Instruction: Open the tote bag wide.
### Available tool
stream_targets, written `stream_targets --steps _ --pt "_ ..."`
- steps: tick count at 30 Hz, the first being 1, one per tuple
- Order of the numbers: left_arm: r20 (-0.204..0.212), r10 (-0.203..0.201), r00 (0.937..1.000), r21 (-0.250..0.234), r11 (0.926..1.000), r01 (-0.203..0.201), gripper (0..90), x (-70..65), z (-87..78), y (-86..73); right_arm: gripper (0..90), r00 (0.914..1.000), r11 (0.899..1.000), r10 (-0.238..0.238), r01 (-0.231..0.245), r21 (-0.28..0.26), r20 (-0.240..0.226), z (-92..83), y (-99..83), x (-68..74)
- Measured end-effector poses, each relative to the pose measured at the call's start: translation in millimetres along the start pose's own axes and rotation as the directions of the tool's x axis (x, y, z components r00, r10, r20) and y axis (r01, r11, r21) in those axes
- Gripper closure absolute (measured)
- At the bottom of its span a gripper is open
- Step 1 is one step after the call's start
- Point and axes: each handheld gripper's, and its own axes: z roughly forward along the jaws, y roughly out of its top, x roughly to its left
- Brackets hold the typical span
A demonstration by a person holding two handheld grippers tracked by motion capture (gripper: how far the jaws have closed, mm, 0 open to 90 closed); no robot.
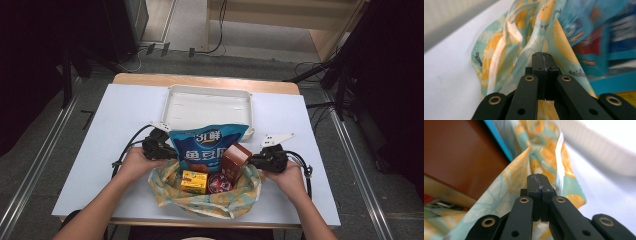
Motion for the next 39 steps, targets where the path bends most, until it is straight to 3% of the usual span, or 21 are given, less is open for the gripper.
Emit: stream_targets --steps 4,7,15,19,25,27,30,36,39 --pt "-0.004 0.003 1.0000 -0.037 0.9993 -0.003 90.0 -3.1 -15.1 4.0 90.0 0.9997 0.998 0.022 -0.022 -0.060 0.006 -17.3 4.6 0.5" --pt "-0.003 0.001 1.0000 -0.077 0.9971 -0.001 90.0 -6.6 -26.8 4.7 90.0 0.9994 0.997 0.032 -0.031 -0.075 0.013 -27.9 8.5 2.1" --pt "-0.003 0.031 0.9995 -0.087 0.9957 -0.031 90.0 -24.8 -45.0 2.3 90.0 1.0000 0.995 0.010 -0.010 -0.101 -0.001 -44.5 11.0 19.1" --pt "0.005 0.029 0.9996 -0.084 0.9960 -0.029 90.0 -28.4 -42.7 -1.0 90.0 1.0000 0.996 -0.001 0.001 -0.092 -0.004 -42.7 8.5 24.0" --pt "0.000 -0.017 0.9999 -0.017 0.9997 0.017 90.0 -21.0 -25.2 -11.8 90.0 0.9999 0.998 -0.007 0.006 -0.062 -0.014 -31.5 -3.3 27.4" --pt "-0.003 -0.012 0.9999 -0.003 0.9999 0.012 90.0 -19.2 -21.8 -12.3 90.0 0.9998 0.999 -0.009 0.008 -0.042 -0.016 -27.7 -5.8 29.0" --pt "0.001 -0.020 0.9998 0.002 0.9998 0.020 90.0 -15.7 -16.2 -14.1 90.0 0.9996 1.000 -0.010 0.010 -0.003 -0.025 -20.1 -10.1 27.0" --pt "0.003 -0.031 0.9995 0.024 0.9992 0.031 90.0 -11.6 -3.2 -22.0 90.0 0.9996 1.000 0.007 -0.006 0.018 -0.029 -9.8 -18.8 21.1" --pt "0.013 -0.041 0.9991 0.010 0.9991 0.041 90.0 -9.8 -2.3 -23.6 90.0 0.9993 1.000 0.007 -0.006 0.023 -0.036 -5.2 -22.0 17.9"
